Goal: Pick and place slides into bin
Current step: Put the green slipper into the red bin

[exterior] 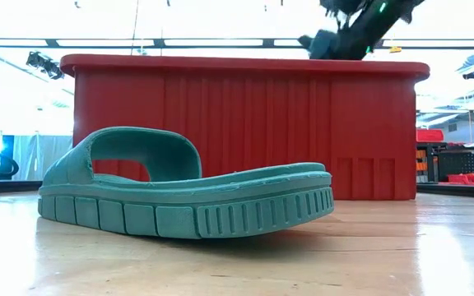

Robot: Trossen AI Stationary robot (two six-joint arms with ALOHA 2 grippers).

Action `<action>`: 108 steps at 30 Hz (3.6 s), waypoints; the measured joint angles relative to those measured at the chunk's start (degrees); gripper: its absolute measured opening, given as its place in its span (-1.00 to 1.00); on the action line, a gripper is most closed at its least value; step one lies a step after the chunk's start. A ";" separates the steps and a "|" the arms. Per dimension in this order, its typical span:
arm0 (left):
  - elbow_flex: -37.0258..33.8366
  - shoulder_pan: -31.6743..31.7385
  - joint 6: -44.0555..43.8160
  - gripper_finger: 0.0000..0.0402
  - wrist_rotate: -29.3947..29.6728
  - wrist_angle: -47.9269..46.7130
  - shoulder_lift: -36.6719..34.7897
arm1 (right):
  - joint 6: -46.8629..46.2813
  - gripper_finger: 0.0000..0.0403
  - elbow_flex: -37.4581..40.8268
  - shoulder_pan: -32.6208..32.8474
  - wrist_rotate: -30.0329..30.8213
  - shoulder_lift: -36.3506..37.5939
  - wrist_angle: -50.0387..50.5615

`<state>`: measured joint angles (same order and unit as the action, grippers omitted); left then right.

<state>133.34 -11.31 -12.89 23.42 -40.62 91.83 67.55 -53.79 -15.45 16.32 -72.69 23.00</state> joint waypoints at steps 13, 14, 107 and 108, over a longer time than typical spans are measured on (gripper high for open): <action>-0.02 -1.23 -30.02 -0.61 -5.03 -24.81 8.54 | -48.55 -0.38 -12.86 2.37 -12.96 18.15 8.36; -0.02 -1.70 -33.36 -0.61 -7.89 -25.79 9.90 | -49.64 -0.38 -12.97 2.49 -14.06 19.32 8.24; 0.96 -13.25 -78.17 -0.99 4.21 -28.99 22.47 | -54.95 -0.48 -12.91 2.47 -23.26 20.33 24.32; 0.98 -12.88 -76.92 -0.99 7.42 -29.22 21.57 | -54.95 -0.49 -12.93 2.46 -23.24 20.55 25.28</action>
<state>134.32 -24.19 -89.82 30.84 -69.84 113.40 12.60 -66.72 -12.99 -6.92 -52.15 48.28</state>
